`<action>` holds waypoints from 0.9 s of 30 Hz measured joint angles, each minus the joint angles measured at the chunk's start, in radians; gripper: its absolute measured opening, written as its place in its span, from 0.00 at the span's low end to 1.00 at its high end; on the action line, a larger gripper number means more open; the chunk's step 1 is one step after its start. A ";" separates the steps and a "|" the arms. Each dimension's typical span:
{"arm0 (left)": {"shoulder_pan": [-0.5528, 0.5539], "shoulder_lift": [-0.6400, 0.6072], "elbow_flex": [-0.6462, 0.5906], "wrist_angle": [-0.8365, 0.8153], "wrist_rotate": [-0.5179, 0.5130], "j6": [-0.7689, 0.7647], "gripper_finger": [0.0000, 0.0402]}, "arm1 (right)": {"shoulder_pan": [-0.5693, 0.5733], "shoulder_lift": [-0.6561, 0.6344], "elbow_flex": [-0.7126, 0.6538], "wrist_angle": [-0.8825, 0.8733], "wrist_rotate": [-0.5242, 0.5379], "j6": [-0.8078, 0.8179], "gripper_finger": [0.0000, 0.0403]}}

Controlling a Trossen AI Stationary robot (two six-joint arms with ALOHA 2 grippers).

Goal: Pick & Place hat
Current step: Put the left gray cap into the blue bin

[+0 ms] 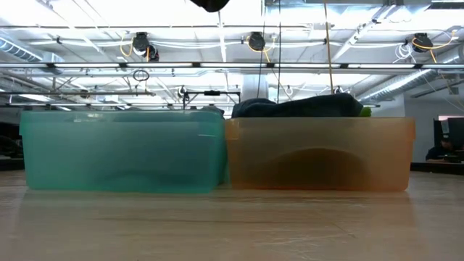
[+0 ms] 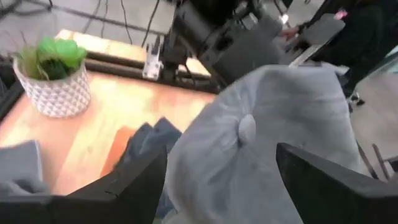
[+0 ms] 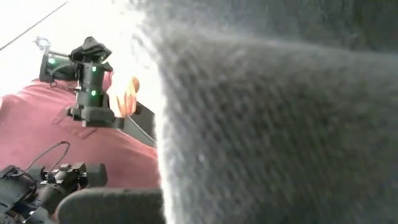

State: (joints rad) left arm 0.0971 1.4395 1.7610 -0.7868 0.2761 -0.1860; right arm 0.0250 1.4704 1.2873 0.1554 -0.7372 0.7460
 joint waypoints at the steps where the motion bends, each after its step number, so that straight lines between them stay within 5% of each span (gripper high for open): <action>1: -0.003 0.008 -0.001 -0.003 0.004 0.000 0.76 | 0.000 0.000 0.000 0.000 0.000 0.000 0.00; 9: -0.035 0.051 0.001 0.025 0.037 -0.006 0.72 | 0.000 0.000 0.000 -0.001 0.002 -0.006 0.00; 13: -0.035 0.051 0.000 0.022 0.085 -0.026 0.55 | -0.001 0.000 0.000 0.000 0.003 -0.006 0.00; 21: -0.024 0.038 0.000 0.024 0.135 -0.030 0.05 | -0.002 0.000 0.000 0.006 0.003 -0.033 0.00; 27: 0.000 0.014 -0.001 0.100 0.298 -0.113 0.01 | -0.002 0.000 0.000 0.006 0.003 -0.132 0.01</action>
State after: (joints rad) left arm 0.0971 1.4537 1.7599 -0.6865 0.5740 -0.2992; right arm 0.0231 1.4708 1.2873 0.1615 -0.7338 0.6140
